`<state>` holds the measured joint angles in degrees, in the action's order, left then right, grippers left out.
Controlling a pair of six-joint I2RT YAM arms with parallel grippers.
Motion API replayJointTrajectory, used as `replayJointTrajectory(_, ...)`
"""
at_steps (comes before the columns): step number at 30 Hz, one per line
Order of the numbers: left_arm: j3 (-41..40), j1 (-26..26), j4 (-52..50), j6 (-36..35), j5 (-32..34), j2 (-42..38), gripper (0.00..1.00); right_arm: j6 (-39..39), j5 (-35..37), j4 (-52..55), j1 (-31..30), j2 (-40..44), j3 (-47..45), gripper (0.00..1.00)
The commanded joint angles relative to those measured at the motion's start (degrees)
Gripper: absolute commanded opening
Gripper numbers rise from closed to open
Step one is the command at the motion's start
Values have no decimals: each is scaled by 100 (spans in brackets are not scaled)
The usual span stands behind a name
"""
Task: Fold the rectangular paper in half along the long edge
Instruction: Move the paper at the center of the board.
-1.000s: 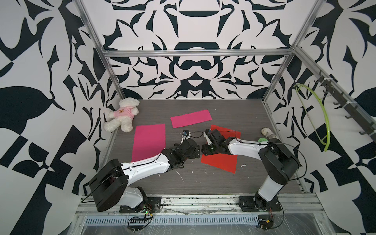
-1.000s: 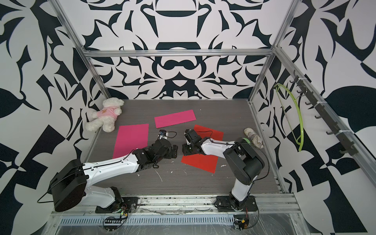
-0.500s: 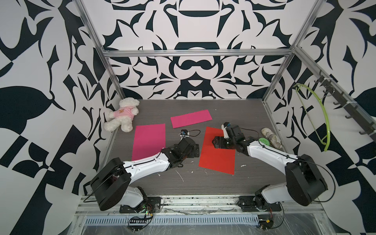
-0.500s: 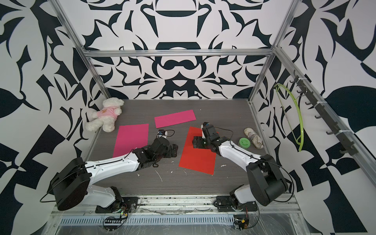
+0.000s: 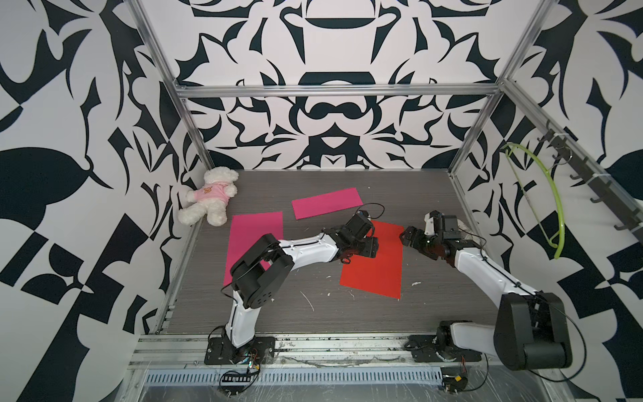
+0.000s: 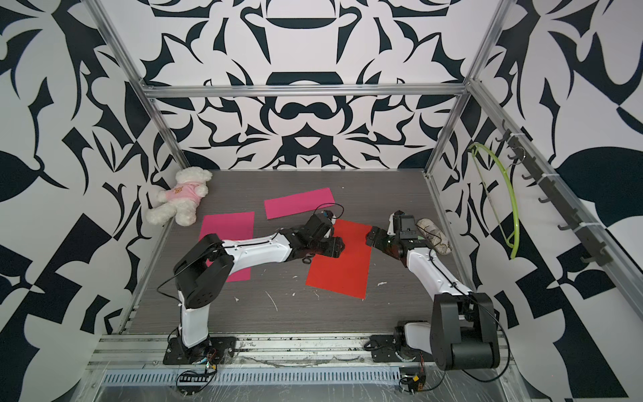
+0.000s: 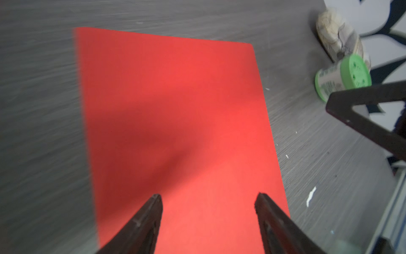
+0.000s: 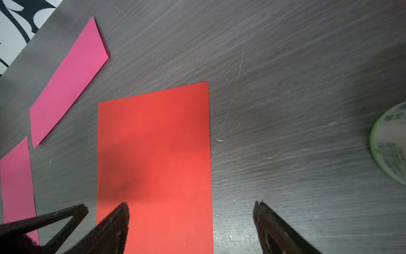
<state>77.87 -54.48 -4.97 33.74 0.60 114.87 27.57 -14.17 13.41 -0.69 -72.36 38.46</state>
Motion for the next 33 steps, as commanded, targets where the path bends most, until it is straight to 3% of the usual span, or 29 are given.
replayJointTrajectory(1,435,-28,-513,-87,-379,369,64,-153,-261,102,75,183,-77,89)
replayJointTrajectory(8,403,-19,-733,155,-288,555,53,-439,-313,196,103,227,-66,84)
replayJointTrajectory(20,-1341,103,-390,528,38,-347,51,-495,-997,-93,72,-357,85,79)
replayJointTrajectory(28,-2377,210,-280,712,269,-1149,50,-412,-986,-489,-614,-1149,505,76)
replayJointTrajectory(33,-2680,221,-75,754,240,-1259,49,-350,-1092,-1008,-871,-1919,871,73)
